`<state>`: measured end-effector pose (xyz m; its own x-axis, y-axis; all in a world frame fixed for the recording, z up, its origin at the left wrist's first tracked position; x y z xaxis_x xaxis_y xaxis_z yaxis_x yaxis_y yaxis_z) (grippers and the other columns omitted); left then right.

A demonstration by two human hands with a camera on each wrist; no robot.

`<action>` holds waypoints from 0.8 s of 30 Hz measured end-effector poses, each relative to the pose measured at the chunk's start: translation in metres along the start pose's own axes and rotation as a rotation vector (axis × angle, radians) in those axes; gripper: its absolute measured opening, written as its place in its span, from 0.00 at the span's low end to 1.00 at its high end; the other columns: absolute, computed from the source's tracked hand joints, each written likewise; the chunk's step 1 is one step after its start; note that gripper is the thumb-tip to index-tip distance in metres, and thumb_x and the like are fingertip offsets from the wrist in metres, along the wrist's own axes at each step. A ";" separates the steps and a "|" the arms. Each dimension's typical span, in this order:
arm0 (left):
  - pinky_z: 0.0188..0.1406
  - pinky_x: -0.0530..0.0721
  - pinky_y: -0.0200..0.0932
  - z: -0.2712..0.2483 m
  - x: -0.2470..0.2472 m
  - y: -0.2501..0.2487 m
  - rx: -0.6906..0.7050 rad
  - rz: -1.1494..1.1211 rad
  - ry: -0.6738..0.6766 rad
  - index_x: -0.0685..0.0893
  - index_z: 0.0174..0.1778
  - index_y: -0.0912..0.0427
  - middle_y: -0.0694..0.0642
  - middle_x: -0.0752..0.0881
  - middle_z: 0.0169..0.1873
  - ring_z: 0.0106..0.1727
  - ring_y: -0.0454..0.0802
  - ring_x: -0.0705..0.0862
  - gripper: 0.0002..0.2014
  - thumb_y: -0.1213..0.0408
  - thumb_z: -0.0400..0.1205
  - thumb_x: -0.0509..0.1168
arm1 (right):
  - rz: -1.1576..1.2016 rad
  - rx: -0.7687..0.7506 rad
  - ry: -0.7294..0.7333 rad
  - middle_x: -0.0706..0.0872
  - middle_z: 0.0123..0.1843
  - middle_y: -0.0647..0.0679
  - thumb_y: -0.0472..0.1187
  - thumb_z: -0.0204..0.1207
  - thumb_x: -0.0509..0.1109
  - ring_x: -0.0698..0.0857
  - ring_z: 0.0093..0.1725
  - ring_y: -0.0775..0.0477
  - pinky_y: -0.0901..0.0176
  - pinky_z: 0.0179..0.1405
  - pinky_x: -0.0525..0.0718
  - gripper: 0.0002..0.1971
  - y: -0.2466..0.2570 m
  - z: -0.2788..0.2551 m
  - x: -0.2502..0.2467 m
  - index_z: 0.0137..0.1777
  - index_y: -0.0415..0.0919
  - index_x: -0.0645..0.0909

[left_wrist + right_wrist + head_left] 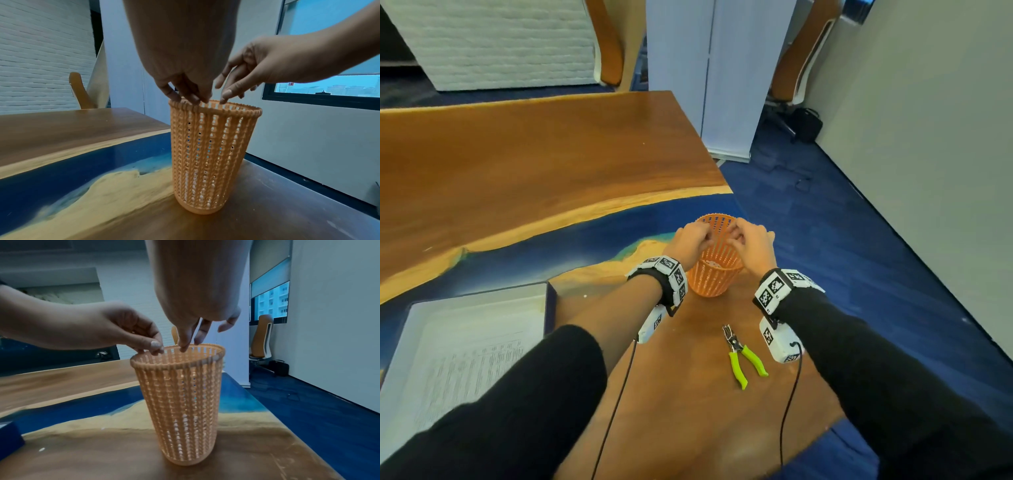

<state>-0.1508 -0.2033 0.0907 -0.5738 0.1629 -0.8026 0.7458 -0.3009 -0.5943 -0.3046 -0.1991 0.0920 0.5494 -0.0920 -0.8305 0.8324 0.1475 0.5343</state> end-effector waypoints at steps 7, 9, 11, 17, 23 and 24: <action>0.59 0.69 0.53 -0.002 0.001 -0.004 0.034 0.100 -0.045 0.85 0.50 0.62 0.55 0.80 0.56 0.59 0.54 0.74 0.11 0.62 0.86 0.58 | -0.067 0.017 -0.009 0.89 0.38 0.50 0.36 0.81 0.60 0.83 0.45 0.47 0.53 0.40 0.51 0.12 -0.004 -0.006 -0.006 0.45 0.49 0.84; 0.60 0.69 0.52 -0.004 -0.001 -0.003 0.024 0.088 -0.073 0.86 0.51 0.61 0.54 0.80 0.57 0.60 0.53 0.74 0.11 0.62 0.85 0.60 | -0.061 0.025 -0.024 0.88 0.36 0.50 0.37 0.80 0.62 0.83 0.43 0.48 0.51 0.44 0.56 0.10 -0.003 -0.007 -0.005 0.42 0.49 0.83; 0.61 0.68 0.51 -0.005 -0.003 -0.002 0.019 0.073 -0.103 0.86 0.50 0.61 0.54 0.80 0.57 0.61 0.52 0.74 0.09 0.61 0.84 0.62 | -0.034 0.025 -0.045 0.88 0.35 0.51 0.38 0.78 0.67 0.82 0.42 0.49 0.51 0.45 0.58 0.05 -0.001 -0.009 -0.005 0.42 0.49 0.80; 0.60 0.68 0.50 -0.009 -0.006 -0.003 0.009 0.032 -0.138 0.85 0.44 0.60 0.53 0.81 0.55 0.59 0.51 0.75 0.05 0.63 0.81 0.67 | 0.008 0.018 -0.094 0.86 0.34 0.52 0.35 0.69 0.75 0.82 0.41 0.52 0.51 0.45 0.60 0.10 0.003 -0.014 -0.010 0.42 0.49 0.77; 0.62 0.70 0.55 -0.009 -0.004 -0.007 0.017 -0.017 -0.115 0.85 0.43 0.60 0.52 0.81 0.52 0.58 0.51 0.75 0.01 0.68 0.78 0.70 | 0.019 0.031 -0.113 0.87 0.43 0.55 0.34 0.72 0.72 0.81 0.48 0.51 0.44 0.51 0.66 0.09 -0.001 -0.014 -0.011 0.46 0.50 0.81; 0.62 0.70 0.55 -0.010 -0.003 -0.007 0.023 -0.020 -0.114 0.84 0.43 0.59 0.51 0.81 0.52 0.58 0.51 0.75 0.01 0.69 0.77 0.70 | -0.006 0.032 -0.101 0.86 0.45 0.55 0.36 0.73 0.72 0.79 0.49 0.52 0.46 0.50 0.64 0.08 -0.001 -0.014 -0.011 0.47 0.51 0.83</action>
<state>-0.1516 -0.1925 0.0968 -0.6238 0.0618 -0.7791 0.7268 -0.3207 -0.6073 -0.3126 -0.1844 0.0982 0.5473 -0.1915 -0.8147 0.8369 0.1155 0.5351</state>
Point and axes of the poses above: each hand's wrist, its own z-axis towards the middle knuckle, its own x-axis out of the palm, y = z × x, the point moved 1 cm from there along z, towards the middle knuckle
